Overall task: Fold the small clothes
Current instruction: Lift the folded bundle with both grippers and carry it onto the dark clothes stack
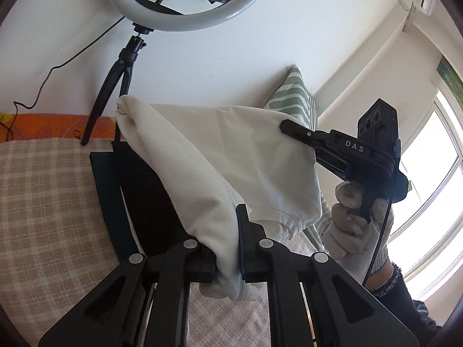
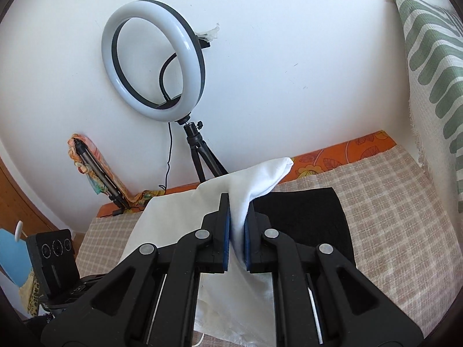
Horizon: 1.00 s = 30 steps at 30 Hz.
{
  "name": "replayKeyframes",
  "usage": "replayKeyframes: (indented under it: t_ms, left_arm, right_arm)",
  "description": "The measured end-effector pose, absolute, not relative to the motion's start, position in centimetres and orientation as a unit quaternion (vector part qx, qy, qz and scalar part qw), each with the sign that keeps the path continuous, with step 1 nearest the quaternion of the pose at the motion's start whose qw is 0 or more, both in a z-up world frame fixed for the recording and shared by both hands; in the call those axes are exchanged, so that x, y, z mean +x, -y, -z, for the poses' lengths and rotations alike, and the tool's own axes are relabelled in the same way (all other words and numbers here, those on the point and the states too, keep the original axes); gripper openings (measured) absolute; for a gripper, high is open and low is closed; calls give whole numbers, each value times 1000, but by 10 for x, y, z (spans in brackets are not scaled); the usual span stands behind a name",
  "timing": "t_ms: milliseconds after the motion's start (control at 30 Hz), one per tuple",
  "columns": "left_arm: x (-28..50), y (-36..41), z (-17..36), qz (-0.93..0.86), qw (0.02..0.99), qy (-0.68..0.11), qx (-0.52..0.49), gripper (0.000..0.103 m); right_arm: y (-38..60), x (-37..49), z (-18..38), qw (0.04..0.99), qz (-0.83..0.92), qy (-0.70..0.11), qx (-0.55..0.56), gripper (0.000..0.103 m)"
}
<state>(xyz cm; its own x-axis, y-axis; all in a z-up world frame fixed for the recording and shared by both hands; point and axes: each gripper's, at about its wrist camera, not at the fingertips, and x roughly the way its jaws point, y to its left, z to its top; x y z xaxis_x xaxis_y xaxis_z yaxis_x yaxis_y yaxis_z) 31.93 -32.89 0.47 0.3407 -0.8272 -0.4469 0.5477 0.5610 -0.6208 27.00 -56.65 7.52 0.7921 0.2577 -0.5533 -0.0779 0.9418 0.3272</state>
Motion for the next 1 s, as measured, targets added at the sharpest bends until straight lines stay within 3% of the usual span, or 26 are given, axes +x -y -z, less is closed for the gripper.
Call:
replayKeyframes:
  t_ms: [433,533,567,633,667,700,767,1000]
  left_arm:
    - [340,371,30,392,819,-402,-118,9]
    - [337,378,28,370,831,-408,-82,19]
    - [333,378,26,370,831,-409,-75,22]
    - [326,375,23,371,833,-405,-66,29]
    - [322,373,21,367,835,-405,-61,43]
    - [318,371,19,362,838,-405,-58,59]
    - [312,365,14,351,845,-399,-55,68]
    - [300,348,1,343,843,-407,-79,68]
  right_arm:
    - [609,335,-25,928,-34,-352,116,7]
    - [616,338,-21,928,9,-357,108,8]
    - [617,336,-22,928,17,-357,106,13]
    - [618,332,-24,929,31,-353,103,34]
    - [618,329,-27,932,34,-347,101,55]
    - [618,325,-30,934,35,-341,100,64]
    - [617,319,-34,934,29,-342,102,65]
    - [604,293,-50,935,30,-339,97,73]
